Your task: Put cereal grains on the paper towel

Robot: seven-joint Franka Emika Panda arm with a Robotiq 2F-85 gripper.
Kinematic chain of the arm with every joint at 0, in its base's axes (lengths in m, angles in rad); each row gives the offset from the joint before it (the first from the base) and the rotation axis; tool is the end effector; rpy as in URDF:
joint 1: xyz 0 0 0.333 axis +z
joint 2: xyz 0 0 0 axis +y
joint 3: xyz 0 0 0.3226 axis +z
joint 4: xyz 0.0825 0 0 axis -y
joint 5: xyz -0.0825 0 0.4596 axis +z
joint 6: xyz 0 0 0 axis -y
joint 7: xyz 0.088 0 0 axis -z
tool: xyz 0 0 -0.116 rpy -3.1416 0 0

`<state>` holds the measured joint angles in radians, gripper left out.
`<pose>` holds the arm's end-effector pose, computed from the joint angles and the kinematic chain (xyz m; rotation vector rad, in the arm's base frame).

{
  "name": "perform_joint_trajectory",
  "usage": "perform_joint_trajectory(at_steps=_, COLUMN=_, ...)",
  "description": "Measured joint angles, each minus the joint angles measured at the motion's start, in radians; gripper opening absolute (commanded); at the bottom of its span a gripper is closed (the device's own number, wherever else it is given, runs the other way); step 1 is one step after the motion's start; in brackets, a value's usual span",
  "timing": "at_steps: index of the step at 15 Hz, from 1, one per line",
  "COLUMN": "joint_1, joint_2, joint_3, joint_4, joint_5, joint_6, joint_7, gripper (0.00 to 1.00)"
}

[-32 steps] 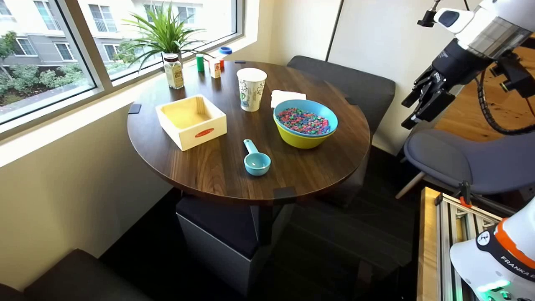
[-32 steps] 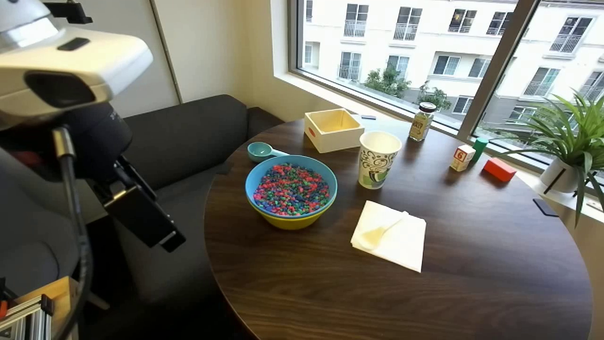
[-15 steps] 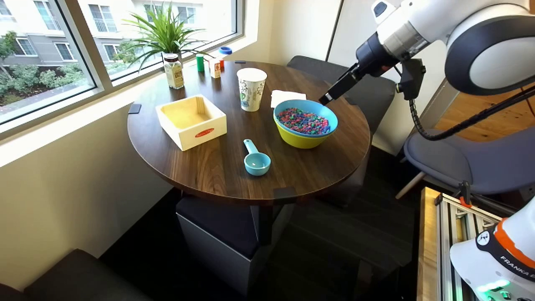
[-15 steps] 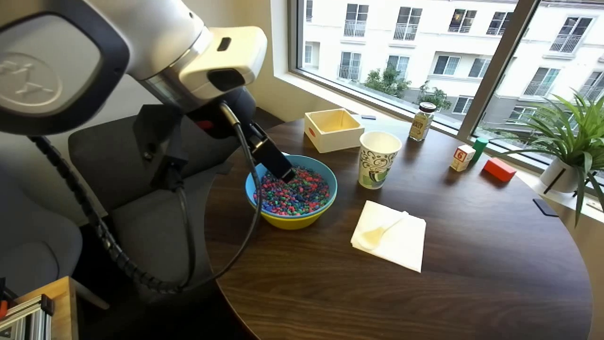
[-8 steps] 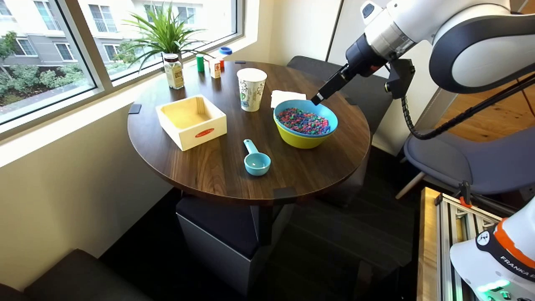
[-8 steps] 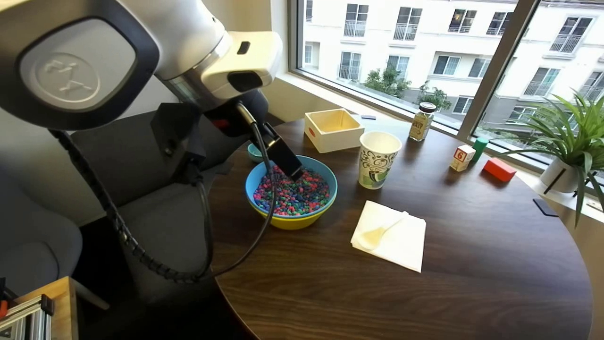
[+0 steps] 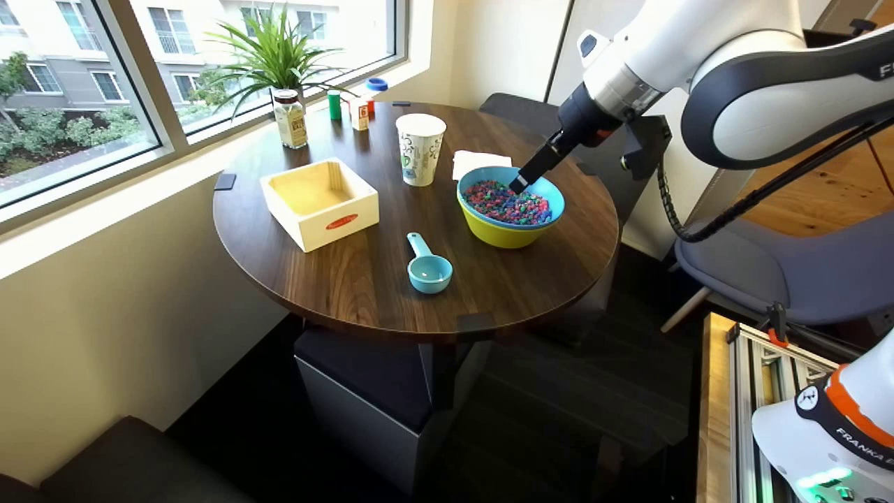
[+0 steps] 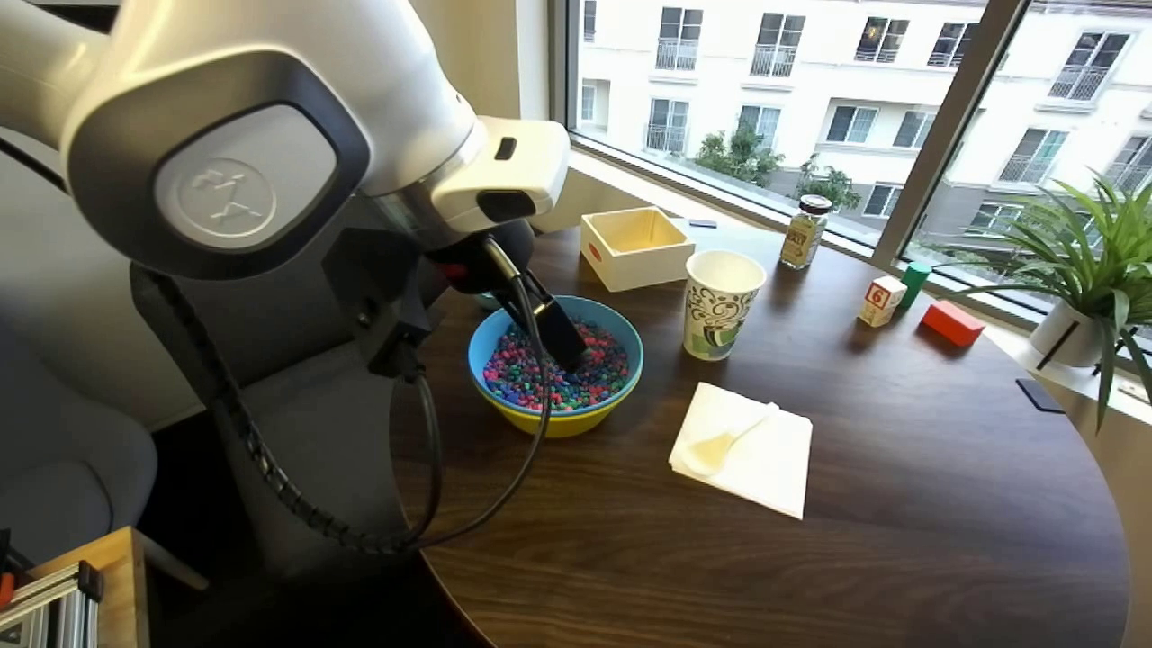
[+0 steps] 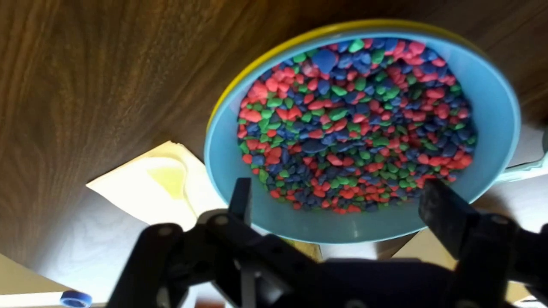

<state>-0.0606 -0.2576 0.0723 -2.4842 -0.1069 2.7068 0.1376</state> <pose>0.5437 0.0094 0.3883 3.0016 -0.0567 0.7399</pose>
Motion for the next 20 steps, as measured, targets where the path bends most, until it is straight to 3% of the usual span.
perform_joint_trajectory(at_steps=8, joint_1=0.003, joint_2=0.136, joint_3=0.0, joint_4=0.094, joint_5=-0.001, joint_6=0.0, joint_7=0.0, gripper=1.0)
perform_joint_trajectory(at_steps=12, joint_1=0.016, joint_2=0.185, joint_3=-0.003, joint_4=0.132, joint_5=0.008, joint_6=0.0, joint_7=-0.002, gripper=0.85)
perform_joint_trajectory(at_steps=13, joint_1=0.021, joint_2=0.194, joint_3=-0.004, joint_4=0.137, joint_5=0.014, joint_6=0.0, joint_7=-0.004, gripper=0.67)
perform_joint_trajectory(at_steps=20, joint_1=0.034, joint_2=0.22, joint_3=-0.006, joint_4=0.158, joint_5=0.023, joint_6=0.0, joint_7=-0.007, gripper=0.12)
